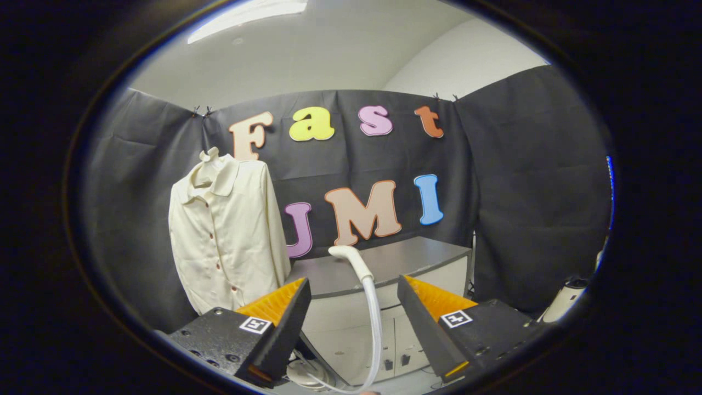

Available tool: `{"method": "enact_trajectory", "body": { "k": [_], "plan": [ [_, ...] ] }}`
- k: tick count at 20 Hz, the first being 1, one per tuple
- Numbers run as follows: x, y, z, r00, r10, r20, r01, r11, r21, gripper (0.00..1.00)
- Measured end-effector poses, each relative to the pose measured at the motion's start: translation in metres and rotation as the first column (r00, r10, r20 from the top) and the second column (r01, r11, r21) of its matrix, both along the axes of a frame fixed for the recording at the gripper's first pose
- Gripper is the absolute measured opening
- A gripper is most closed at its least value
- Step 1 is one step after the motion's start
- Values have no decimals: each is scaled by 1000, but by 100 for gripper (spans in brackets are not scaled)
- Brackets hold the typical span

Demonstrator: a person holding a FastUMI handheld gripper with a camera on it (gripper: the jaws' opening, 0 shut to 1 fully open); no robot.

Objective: Iron the clothes twice with a garment steamer, once on the left side and once on the right side.

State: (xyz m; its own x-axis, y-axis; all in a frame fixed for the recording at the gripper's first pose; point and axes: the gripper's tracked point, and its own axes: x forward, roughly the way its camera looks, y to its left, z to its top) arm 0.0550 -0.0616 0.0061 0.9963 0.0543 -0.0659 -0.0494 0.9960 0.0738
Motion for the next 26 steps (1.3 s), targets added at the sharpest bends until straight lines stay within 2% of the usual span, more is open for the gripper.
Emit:
{"method": "enact_trajectory", "body": {
  "k": [8, 17, 21, 26],
  "plan": [
    [64, 20, 9, 996, 82, -25, -83, 996, -33, 96],
    [171, 58, 6, 979, 156, -132, -167, 983, -76, 97],
    [224, 71, -8, 952, 170, -253, -201, 974, -101, 97],
    [285, 66, -31, 909, 149, -390, -182, 982, -47, 97]
  ]
}}
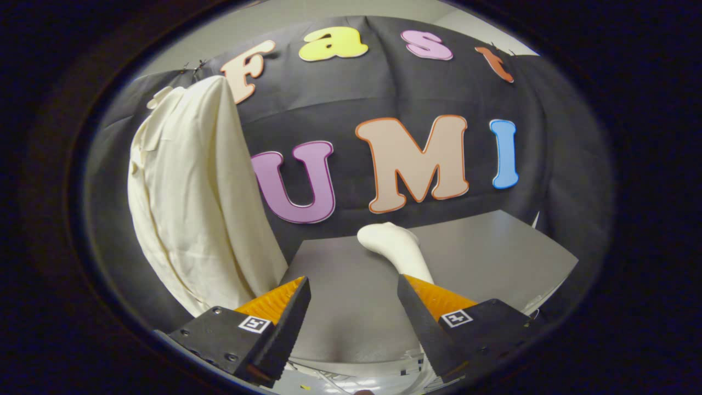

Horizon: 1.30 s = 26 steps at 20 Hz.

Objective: Iron the clothes twice with a garment steamer, once on the left side and once on the right side.

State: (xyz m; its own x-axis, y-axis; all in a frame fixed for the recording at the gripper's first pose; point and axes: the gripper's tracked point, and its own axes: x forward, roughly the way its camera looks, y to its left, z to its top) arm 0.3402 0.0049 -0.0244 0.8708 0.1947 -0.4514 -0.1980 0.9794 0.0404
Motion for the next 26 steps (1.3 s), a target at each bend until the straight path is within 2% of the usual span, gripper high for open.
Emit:
{"method": "enact_trajectory", "body": {
  "k": [2, 5, 8, 10, 12, 13, 15, 16, 17, 18, 19, 21, 23, 26],
  "plan": [
    [12, 0, -2, 999, -4, -32, 4, 1000, -15, 97],
    [26, -6, 11, 1000, 11, 4, -11, 999, -42, 94],
    [60, -28, 16, 1000, -23, 12, 25, 992, -127, 93],
    [79, -32, 6, 999, -19, -46, 11, 986, -166, 94],
    [82, -27, -3, 987, 10, -158, -33, 989, -142, 93],
    [85, -29, -11, 978, 13, -207, -45, 987, -152, 93],
    [84, -34, -27, 937, -2, -348, -62, 983, -172, 91],
    [81, -33, -29, 923, -2, -386, -69, 983, -171, 88],
    [88, -31, -25, 931, 0, -365, -61, 986, -155, 84],
    [84, -32, -26, 907, -13, -422, -61, 985, -161, 79],
    [85, -35, -22, 897, -33, -440, -43, 986, -162, 75],
    [86, -36, -21, 863, -26, -504, -47, 990, -130, 71],
    [85, -32, -16, 865, 7, -502, -53, 996, -78, 65],
    [90, -32, -20, 885, 42, -463, -82, 994, -67, 63]
  ]
}}
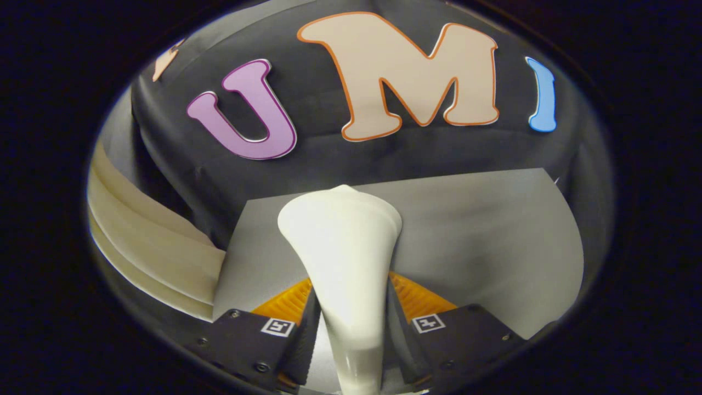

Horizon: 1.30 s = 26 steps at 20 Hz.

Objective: Iron the clothes twice with a garment steamer, once on the left side and once on the right side.

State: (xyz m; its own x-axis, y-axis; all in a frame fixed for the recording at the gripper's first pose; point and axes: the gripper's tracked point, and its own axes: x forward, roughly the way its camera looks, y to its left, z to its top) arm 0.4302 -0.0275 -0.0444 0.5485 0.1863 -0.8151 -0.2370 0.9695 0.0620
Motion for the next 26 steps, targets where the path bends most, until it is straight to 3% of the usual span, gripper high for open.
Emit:
{"method": "enact_trajectory", "body": {
  "k": [2, 3, 5, 10, 14, 17, 26],
  "plan": [
    [2, 1, -1, 1000, 7, 10, -7, 1000, 2, 62],
    [-3, 0, 2, 1000, -9, 17, 9, 1000, 20, 56],
    [1, -4, 16, 993, -11, 117, 7, 999, 41, 52],
    [-21, -8, 57, 925, -67, 374, 47, 997, 63, 48],
    [-77, -11, 88, 886, -62, 460, 58, 998, 22, 47],
    [-120, -4, 94, 880, -111, 462, 84, 993, 78, 47],
    [-252, 61, 99, 815, -92, 573, 72, 996, 57, 47]
  ]
}}
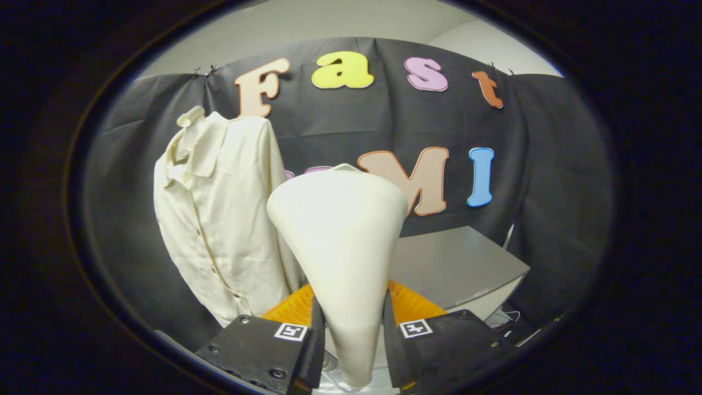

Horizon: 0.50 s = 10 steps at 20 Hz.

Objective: Iron the clothes twice with a garment steamer, once on the left side and once on the right side.

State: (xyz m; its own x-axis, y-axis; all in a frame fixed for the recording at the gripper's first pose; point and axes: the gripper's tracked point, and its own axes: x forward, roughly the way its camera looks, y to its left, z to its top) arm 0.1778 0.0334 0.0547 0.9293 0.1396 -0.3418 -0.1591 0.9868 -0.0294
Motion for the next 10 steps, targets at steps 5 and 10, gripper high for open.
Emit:
{"method": "enact_trajectory", "body": {
  "k": [5, 10],
  "plan": [
    [-44, 53, 16, 996, -26, 88, 27, 1000, -10, 47],
    [-75, 121, 26, 991, -17, 129, 13, 999, 32, 47]
  ]
}}
